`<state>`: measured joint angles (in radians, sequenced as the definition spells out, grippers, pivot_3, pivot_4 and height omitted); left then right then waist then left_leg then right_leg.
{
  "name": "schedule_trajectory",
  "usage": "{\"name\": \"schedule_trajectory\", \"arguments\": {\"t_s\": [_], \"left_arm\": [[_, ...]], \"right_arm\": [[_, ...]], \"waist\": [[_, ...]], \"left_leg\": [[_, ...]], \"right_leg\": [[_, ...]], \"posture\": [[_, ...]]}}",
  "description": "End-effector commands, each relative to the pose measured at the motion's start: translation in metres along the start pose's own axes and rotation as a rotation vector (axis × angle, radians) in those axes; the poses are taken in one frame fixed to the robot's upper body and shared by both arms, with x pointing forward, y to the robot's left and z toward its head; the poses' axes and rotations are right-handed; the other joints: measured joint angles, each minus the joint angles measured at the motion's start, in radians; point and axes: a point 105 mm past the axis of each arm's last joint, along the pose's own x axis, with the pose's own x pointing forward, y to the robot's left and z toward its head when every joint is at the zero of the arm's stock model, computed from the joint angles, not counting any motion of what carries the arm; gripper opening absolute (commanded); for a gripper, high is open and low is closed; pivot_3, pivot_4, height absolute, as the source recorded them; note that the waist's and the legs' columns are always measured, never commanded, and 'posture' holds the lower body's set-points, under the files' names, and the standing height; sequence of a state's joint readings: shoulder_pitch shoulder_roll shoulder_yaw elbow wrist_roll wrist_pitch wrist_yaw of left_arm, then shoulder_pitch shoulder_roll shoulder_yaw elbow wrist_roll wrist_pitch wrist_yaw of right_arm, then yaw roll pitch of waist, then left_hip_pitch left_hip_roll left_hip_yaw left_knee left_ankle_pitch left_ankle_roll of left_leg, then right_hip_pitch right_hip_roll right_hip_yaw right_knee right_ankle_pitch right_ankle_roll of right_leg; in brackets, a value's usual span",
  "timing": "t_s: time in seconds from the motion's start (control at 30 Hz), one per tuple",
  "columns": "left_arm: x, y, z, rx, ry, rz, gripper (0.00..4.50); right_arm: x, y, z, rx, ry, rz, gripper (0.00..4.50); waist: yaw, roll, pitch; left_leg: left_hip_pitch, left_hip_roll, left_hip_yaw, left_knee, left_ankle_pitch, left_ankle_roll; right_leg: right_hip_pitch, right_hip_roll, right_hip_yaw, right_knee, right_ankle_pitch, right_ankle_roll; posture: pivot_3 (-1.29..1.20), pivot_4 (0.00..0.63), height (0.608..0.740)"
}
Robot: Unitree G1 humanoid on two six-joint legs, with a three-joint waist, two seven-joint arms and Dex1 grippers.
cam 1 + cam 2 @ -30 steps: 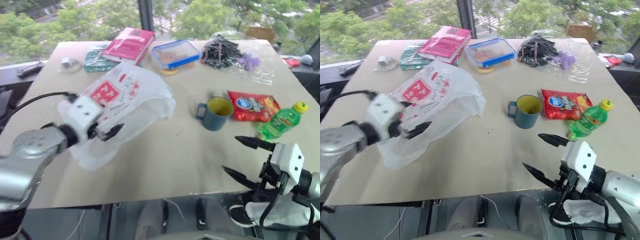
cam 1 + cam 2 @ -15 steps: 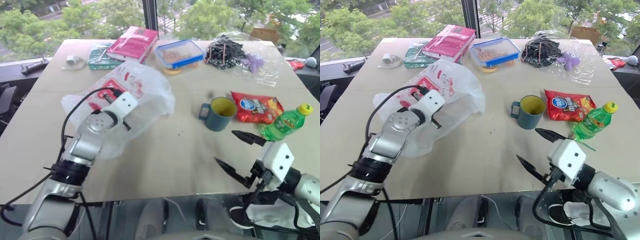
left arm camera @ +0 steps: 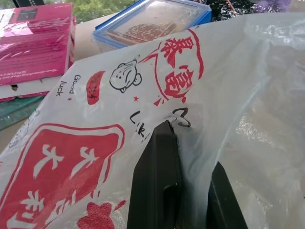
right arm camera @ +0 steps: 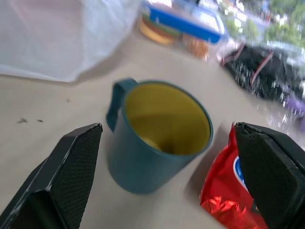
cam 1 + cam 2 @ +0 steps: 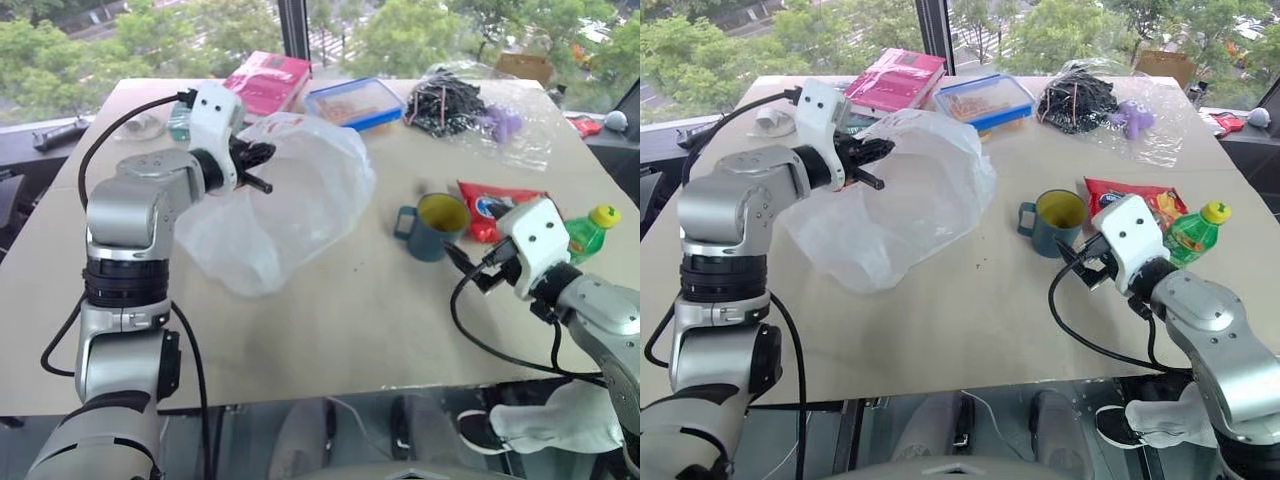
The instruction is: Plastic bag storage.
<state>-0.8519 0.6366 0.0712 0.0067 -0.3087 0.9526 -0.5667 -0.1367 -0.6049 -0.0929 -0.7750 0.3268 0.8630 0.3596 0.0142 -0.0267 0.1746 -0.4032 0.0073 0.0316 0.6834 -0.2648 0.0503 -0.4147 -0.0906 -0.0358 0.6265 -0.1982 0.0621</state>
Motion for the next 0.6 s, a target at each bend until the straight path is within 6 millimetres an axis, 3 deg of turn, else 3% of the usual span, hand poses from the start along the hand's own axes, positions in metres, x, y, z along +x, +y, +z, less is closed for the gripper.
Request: {"name": "schedule_trajectory", "arguments": {"t_s": [0.03, 0.17, 0.37, 0.6], "left_arm": [[-0.007, -0.003, 0.022, 0.043, -0.062, 0.027, 0.02], [-0.008, 0.001, 0.016, 0.032, -0.041, 0.069, 0.02], [-0.007, -0.005, 0.013, 0.044, -0.040, 0.069, 0.02], [-0.007, -0.007, 0.015, 0.056, -0.044, 0.068, 0.02]], "right_arm": [[0.006, 0.002, -0.002, 0.069, 0.011, 0.006, 4.50], [0.013, 0.008, 0.013, 0.067, -0.032, 0.039, 4.50], [0.028, 0.003, 0.001, -0.048, 0.036, 0.018, 4.50], [0.039, 0.013, 0.005, -0.236, 0.049, 0.162, 4.50]], "waist": [[-0.001, 0.000, 0.000], [-0.005, 0.001, 0.001], [0.000, 0.001, 0.001], [-0.003, 0.001, 0.001]], "left_leg": [[0.000, 0.000, 0.000, 0.000, 0.000, 0.000], [0.000, 0.000, 0.000, 0.000, -0.001, 0.003], [0.000, 0.000, 0.000, 0.000, -0.001, 0.002], [0.000, 0.000, 0.000, 0.000, 0.000, 0.000]], "right_leg": [[0.000, 0.000, 0.000, 0.000, 0.000, 0.000], [0.000, 0.000, 0.001, 0.000, 0.000, 0.000], [0.000, 0.001, 0.001, 0.000, 0.000, 0.000], [0.000, 0.001, 0.001, 0.000, 0.000, 0.000]], "posture": [[0.00, 0.150, 0.740], [0.00, 0.150, 0.740], [0.00, 0.150, 0.740], [0.00, 0.150, 0.740]]}}
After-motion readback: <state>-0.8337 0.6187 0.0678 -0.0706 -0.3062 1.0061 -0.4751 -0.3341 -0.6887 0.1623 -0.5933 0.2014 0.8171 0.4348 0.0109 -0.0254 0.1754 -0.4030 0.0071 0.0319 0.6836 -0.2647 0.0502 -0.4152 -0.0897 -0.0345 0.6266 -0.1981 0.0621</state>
